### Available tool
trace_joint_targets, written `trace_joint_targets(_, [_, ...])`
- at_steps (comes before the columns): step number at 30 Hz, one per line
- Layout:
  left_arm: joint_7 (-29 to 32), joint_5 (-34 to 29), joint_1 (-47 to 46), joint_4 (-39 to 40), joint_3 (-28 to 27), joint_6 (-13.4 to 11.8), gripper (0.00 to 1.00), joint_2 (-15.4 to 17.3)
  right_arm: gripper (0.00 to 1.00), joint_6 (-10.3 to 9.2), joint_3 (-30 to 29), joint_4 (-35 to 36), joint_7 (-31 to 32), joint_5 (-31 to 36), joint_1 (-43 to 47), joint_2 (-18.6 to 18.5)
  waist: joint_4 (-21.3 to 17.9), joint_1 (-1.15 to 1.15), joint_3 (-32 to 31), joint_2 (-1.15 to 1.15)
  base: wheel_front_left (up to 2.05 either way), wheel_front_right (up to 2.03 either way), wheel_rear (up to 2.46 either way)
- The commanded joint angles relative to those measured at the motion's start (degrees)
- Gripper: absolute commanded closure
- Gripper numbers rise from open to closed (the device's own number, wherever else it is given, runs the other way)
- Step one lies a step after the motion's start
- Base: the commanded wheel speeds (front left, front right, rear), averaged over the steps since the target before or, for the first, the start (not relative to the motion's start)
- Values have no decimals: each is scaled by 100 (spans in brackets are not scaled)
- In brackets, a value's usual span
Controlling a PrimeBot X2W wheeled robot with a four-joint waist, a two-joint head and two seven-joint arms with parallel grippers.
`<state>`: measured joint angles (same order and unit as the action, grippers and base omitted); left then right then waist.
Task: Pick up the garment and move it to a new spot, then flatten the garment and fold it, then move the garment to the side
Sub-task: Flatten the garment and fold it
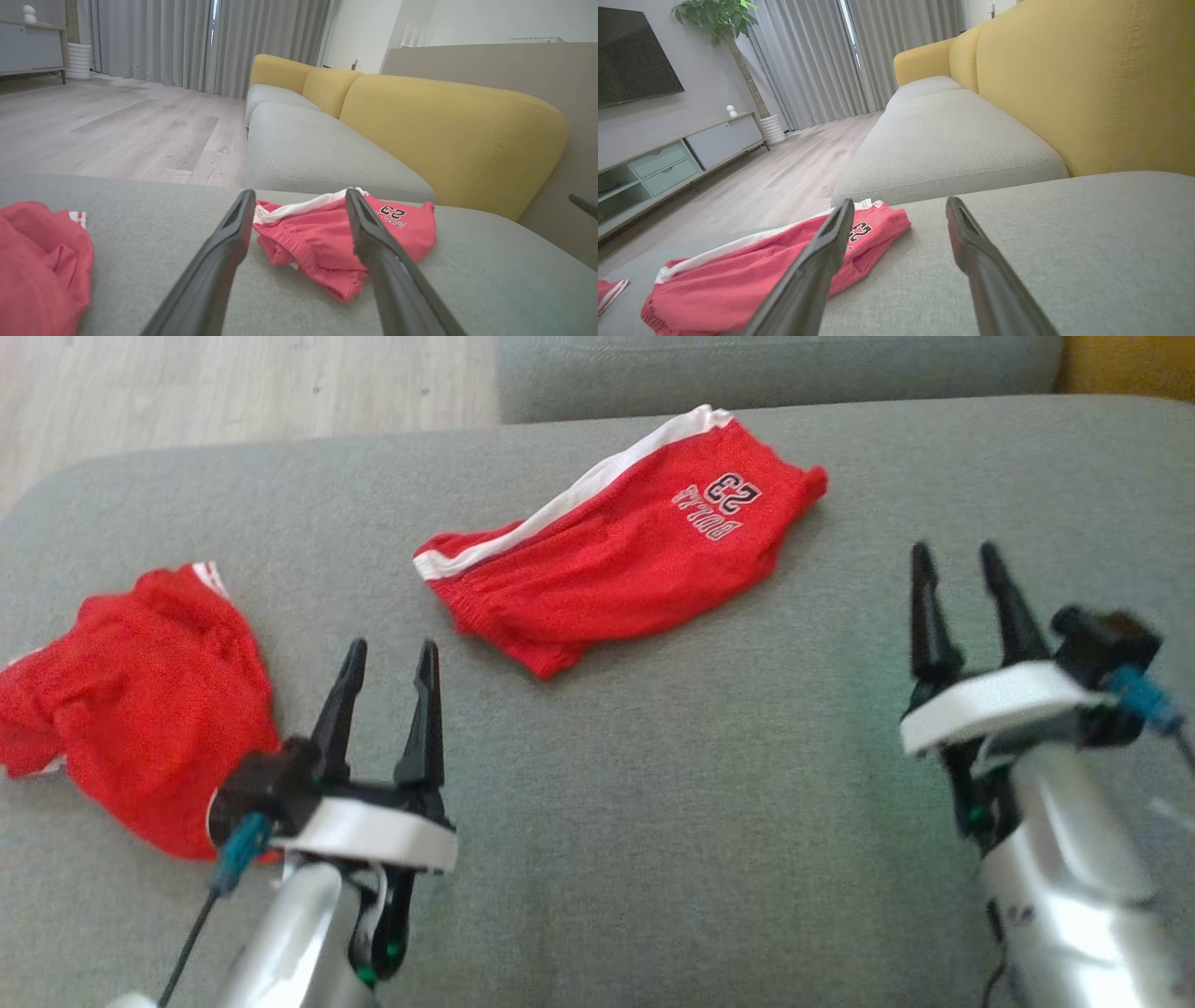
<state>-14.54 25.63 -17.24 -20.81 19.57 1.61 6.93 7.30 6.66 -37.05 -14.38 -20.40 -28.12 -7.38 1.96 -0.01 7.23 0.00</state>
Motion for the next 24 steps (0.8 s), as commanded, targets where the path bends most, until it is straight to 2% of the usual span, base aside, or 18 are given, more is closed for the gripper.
trace_joint_targets(1, [-45, -108, 30, 277, -309, 59, 0, 40, 0, 19, 12, 376, -61, 217, 126, 174, -106, 1, -95, 0, 0, 0, 0])
trace_joint_targets(6, [-45, -242, 510, 484, -626, 129, 0, -113, 0, 19, -182, 840, -62, 516, 861, 420, -233, 1, -212, 0, 0, 0, 0])
trace_joint_targets(11, [-46, -387, 760, 595, -885, 206, 0, -231, 0, 19, -103, 1077, -62, 294, 1236, 447, -286, 1, -214, 0, 0, 0, 0])
trace_joint_targets(19, [-46, -635, 706, 565, -957, 355, 0, -328, 0, 19, -202, 1116, -45, 318, 1170, 449, -129, 1, -84, 0, 0, 0, 0])
trace_joint_targets(24, [-46, -709, 556, 532, -870, 423, 0, -368, 0, 19, -357, 971, 261, 200, 747, 449, 142, 1, 213, 0, 0, 0, 0])
